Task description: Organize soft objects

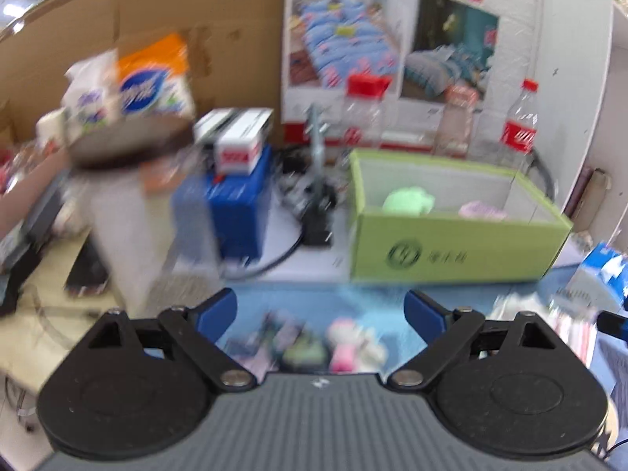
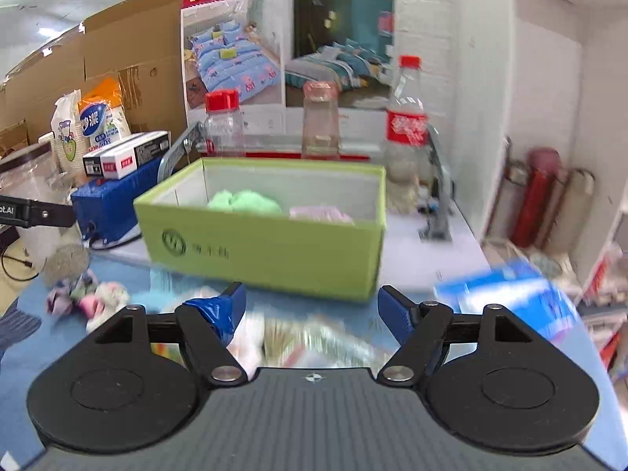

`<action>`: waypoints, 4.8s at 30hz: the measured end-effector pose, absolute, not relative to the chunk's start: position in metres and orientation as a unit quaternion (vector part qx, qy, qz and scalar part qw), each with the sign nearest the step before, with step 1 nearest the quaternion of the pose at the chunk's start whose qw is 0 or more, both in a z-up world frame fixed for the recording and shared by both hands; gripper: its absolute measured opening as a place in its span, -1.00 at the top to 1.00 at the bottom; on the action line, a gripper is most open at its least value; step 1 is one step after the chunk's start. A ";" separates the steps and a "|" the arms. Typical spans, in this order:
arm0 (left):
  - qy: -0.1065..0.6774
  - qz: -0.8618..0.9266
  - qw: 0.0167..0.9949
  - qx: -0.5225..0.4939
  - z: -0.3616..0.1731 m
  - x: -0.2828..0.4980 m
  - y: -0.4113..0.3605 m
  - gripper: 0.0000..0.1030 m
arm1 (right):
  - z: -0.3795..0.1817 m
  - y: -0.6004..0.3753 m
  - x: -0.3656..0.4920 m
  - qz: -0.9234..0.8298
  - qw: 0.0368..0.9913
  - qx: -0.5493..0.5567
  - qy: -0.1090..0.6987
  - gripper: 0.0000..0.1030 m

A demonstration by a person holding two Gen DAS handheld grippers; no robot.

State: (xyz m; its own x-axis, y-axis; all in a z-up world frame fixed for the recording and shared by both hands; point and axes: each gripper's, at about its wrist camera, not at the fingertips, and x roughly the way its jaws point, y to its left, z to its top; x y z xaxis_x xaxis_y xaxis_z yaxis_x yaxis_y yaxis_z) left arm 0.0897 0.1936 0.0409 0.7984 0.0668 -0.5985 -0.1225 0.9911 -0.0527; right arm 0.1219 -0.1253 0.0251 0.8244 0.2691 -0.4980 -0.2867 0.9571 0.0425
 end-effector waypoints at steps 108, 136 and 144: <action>0.434 0.011 0.901 -0.001 -0.044 0.069 0.178 -0.81 | -0.023 -0.206 0.031 0.053 0.960 0.100 0.256 -0.26; 0.410 0.017 0.912 -0.006 -0.050 0.079 0.179 -0.82 | -0.049 -0.196 0.094 0.093 0.924 0.087 0.361 -0.33; 0.412 0.012 0.911 -0.004 -0.050 0.079 0.180 -0.82 | -0.054 -0.167 0.094 0.073 0.928 -0.012 0.366 -0.41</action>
State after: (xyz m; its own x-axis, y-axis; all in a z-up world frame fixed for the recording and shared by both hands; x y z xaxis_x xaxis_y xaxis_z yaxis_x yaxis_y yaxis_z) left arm 0.0788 0.1795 -0.0498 0.6594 0.0181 -0.7515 -0.0249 0.9997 0.0022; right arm 0.0937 -0.1673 -0.0538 0.7211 0.1267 -0.6811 -0.1446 0.9890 0.0309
